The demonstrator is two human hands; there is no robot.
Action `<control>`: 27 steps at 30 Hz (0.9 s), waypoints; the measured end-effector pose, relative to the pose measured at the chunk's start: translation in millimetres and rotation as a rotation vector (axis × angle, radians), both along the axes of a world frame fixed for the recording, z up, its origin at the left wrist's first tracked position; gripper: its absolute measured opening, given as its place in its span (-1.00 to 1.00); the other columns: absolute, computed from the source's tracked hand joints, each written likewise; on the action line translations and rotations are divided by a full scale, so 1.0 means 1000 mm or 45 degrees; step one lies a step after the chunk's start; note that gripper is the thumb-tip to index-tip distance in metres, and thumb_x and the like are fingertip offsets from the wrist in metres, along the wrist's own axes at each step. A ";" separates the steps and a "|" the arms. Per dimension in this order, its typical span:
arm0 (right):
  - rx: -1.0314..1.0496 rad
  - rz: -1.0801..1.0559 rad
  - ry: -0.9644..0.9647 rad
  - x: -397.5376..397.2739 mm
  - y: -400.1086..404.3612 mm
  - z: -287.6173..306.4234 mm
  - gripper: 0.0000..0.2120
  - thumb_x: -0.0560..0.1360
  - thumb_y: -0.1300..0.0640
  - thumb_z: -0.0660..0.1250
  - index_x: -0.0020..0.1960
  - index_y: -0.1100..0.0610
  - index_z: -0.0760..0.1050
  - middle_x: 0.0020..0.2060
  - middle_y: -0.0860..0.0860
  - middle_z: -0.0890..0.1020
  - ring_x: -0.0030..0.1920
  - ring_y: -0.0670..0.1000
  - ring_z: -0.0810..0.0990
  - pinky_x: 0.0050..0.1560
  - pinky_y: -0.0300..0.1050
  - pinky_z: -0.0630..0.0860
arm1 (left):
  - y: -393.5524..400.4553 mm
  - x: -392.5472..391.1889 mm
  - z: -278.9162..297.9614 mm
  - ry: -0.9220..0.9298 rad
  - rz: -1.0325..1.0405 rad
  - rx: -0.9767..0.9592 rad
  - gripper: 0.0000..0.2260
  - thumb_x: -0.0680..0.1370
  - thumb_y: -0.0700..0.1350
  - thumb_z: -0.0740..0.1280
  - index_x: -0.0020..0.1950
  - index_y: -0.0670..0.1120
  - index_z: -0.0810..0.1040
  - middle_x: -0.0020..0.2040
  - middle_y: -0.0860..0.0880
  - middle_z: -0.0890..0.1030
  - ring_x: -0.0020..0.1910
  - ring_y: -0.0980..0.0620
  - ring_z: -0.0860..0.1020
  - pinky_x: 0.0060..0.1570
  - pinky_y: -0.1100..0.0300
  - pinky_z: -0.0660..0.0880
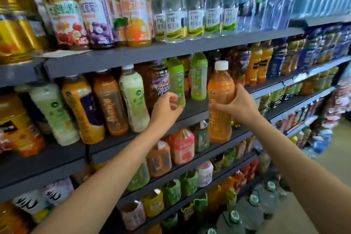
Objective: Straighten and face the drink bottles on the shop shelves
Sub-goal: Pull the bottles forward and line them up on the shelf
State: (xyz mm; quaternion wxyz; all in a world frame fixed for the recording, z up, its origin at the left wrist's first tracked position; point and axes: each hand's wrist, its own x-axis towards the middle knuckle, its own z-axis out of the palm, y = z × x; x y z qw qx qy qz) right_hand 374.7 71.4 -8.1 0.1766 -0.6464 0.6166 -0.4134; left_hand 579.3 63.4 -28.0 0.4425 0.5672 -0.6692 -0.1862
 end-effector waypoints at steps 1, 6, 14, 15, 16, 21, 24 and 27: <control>-0.016 0.014 -0.003 -0.009 -0.014 0.002 -0.35 0.25 -0.06 0.56 0.15 0.18 0.33 -0.04 -0.01 0.48 -0.03 -0.01 0.47 -0.08 -0.10 0.45 | -0.011 -0.007 0.004 -0.005 0.019 -0.022 -0.75 0.50 -0.22 0.36 0.16 -0.20 0.48 0.06 -0.10 0.54 -0.09 0.01 0.53 -0.01 0.12 0.48; -0.072 0.206 -0.017 -0.039 -0.086 0.009 -0.38 0.27 -0.07 0.55 0.17 0.16 0.35 0.01 -0.02 0.52 0.02 -0.03 0.50 -0.03 -0.13 0.47 | -0.058 -0.041 0.012 0.035 0.131 -0.068 -0.68 0.47 -0.21 0.40 0.20 -0.20 0.44 0.13 -0.10 0.54 0.01 0.00 0.52 0.09 0.13 0.44; -0.156 0.805 0.089 -0.050 -0.170 0.010 -0.33 0.22 -0.01 0.59 0.23 0.15 0.41 0.06 -0.03 0.59 0.09 -0.07 0.54 0.02 -0.29 0.40 | -0.097 -0.118 -0.005 0.036 0.167 0.094 -0.49 0.41 -0.16 0.48 0.28 -0.17 0.35 0.20 -0.09 0.51 0.18 -0.02 0.49 0.08 0.23 0.40; -0.182 0.869 0.128 -0.048 -0.174 0.010 -0.33 0.22 0.02 0.59 0.22 0.16 0.41 0.03 -0.04 0.58 0.06 -0.07 0.54 -0.04 -0.32 0.38 | -0.099 -0.120 -0.005 0.069 0.236 0.082 -0.50 0.40 -0.15 0.49 0.26 -0.17 0.36 0.19 -0.13 0.53 0.17 -0.06 0.50 0.11 0.17 0.43; -0.200 0.925 0.167 -0.046 -0.178 0.009 -0.33 0.21 0.02 0.60 0.21 0.18 0.41 0.01 -0.02 0.59 0.05 -0.04 0.55 -0.06 -0.31 0.37 | -0.100 -0.121 -0.006 0.085 0.280 0.083 -0.49 0.39 -0.14 0.50 0.26 -0.17 0.37 0.19 -0.14 0.54 0.17 -0.08 0.51 0.13 0.10 0.45; -0.192 1.070 0.177 -0.040 -0.188 0.005 -0.32 0.22 0.00 0.59 0.23 0.17 0.40 -0.03 -0.08 0.53 0.02 -0.09 0.51 -0.05 -0.36 0.35 | -0.101 -0.121 -0.013 0.072 0.354 0.069 -0.50 0.42 -0.16 0.47 0.29 -0.11 0.36 0.17 -0.01 0.52 0.16 0.07 0.48 0.06 0.35 0.37; -0.155 1.070 0.089 -0.041 -0.192 0.002 -0.33 0.23 0.00 0.58 0.25 0.15 0.40 -0.01 -0.09 0.53 0.02 -0.13 0.48 -0.04 -0.35 0.35 | -0.105 -0.123 -0.016 0.059 0.382 0.061 -0.51 0.42 -0.14 0.47 0.28 -0.10 0.35 0.11 0.06 0.48 0.10 0.13 0.44 -0.02 0.41 0.34; -0.091 1.058 -0.015 -0.048 -0.197 -0.005 -0.34 0.25 0.00 0.57 0.25 0.13 0.39 0.06 -0.05 0.57 0.09 -0.08 0.53 0.02 -0.30 0.40 | -0.110 -0.132 -0.021 0.076 0.393 0.083 -0.42 0.39 -0.11 0.50 0.31 -0.11 0.32 0.18 -0.02 0.52 0.19 0.01 0.49 0.14 0.13 0.45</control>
